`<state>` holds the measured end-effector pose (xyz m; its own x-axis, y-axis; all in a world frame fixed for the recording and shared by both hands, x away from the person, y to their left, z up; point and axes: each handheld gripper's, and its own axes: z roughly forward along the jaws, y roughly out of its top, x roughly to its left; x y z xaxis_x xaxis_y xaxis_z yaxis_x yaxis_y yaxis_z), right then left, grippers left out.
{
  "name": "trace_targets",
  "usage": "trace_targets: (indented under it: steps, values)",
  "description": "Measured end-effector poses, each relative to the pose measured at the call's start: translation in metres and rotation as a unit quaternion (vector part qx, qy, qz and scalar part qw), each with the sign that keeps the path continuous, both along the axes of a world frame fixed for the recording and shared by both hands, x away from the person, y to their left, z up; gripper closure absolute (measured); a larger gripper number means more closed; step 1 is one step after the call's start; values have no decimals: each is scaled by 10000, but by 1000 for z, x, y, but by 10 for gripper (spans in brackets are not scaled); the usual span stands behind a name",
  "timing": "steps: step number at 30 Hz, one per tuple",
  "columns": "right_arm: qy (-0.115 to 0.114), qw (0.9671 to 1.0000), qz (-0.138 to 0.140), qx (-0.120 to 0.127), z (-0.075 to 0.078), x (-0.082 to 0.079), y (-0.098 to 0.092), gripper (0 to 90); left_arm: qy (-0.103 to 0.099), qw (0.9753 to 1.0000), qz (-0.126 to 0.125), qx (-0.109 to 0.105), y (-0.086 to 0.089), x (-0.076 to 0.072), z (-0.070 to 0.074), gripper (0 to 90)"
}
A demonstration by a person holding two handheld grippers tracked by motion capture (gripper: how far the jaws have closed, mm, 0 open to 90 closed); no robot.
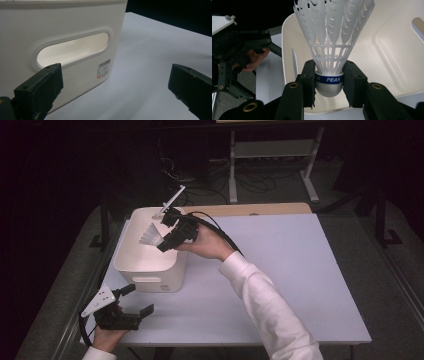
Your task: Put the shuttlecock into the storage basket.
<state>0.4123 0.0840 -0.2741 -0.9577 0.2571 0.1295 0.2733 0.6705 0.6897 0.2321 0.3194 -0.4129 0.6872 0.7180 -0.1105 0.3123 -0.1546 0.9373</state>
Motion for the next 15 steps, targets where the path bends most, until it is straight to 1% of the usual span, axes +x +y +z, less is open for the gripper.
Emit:
trace_targets:
  steps: [2, 5, 6, 11, 15]
  values:
    - [24, 10000, 49, 14, -2, 0, 2, 631, -2, 10000, -2, 0, 0, 0, 0, 0]
    - [31, 10000, 51, -59, -4, -2, 4, 631, 6, 10000, 0, -10, 0, 0, 0, 0]
    - [26, 10000, 78, -40, -6, -1, 5, 631, 8, 10000, 3, -9, 0, 0, 0, 0]
    - [33, 9998, 145, -103, -12, -2, 9, 630, -17, 10000, -10, -28, 0, 0, 0, 0]
    - [82, 9997, 143, -186, -16, -2, 12, 629, -7, 10000, -13, -48, -1, 0, 0, 0]
